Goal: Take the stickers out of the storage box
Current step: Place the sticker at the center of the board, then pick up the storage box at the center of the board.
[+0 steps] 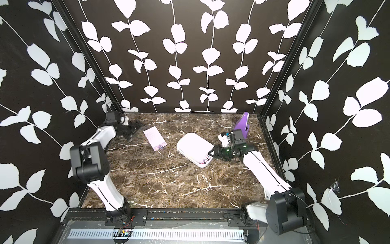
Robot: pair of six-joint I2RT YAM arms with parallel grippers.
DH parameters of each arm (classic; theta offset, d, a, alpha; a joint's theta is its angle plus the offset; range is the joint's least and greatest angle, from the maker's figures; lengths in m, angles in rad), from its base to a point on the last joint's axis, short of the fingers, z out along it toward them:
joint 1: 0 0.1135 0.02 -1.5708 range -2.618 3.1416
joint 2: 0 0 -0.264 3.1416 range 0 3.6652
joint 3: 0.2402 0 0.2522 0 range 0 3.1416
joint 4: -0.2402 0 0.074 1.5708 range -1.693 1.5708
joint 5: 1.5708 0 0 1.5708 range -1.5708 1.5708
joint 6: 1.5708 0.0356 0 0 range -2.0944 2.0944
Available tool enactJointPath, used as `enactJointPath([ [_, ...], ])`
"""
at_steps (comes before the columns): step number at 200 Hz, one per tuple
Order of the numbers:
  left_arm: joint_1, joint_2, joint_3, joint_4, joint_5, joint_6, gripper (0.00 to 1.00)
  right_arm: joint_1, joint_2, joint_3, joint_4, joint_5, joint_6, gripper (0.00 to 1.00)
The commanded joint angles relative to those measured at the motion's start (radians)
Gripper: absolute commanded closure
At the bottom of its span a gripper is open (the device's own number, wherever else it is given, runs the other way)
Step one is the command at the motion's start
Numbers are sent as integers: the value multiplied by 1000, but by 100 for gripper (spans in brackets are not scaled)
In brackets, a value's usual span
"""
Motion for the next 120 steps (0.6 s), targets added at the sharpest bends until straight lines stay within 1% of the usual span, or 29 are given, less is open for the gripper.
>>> enactJointPath([
  [1, -24, -192, -23, -49, -116, 128, 1, 16, 44, 96, -106, 91, -110, 52],
  [23, -33, -239, -48, -57, -17, 106, 1, 50, 128, 166, -144, 136, -157, 51],
  [39, -75, -258, -65, -87, 3, 95, 5, 90, 199, 226, -172, 167, -194, 49],
  [52, -142, -281, -81, -119, -24, 96, 7, 122, 256, 274, -190, 191, -220, 48],
  [64, -209, -293, -98, -149, -58, 85, 7, 139, 304, 298, -197, 207, -229, 47],
  [67, -226, -293, -99, -159, -64, 80, 7, 143, 306, 328, -200, 209, -233, 47],
  [73, -258, -293, -107, -174, -67, 69, 10, 148, 344, 345, -203, 212, -236, 47],
  [82, -309, -286, -119, -194, -72, 56, 11, 153, 375, 365, -213, 215, -239, 47],
  [91, -361, -274, -125, -216, -78, 49, 13, 153, 395, 382, -228, 214, -242, 47],
  [107, -463, -248, -123, -252, -114, 49, 13, 155, 406, 380, -210, 217, -230, 46],
  [120, -523, -225, -125, -262, -136, 45, 13, 155, 409, 369, -192, 209, -221, 46],
])
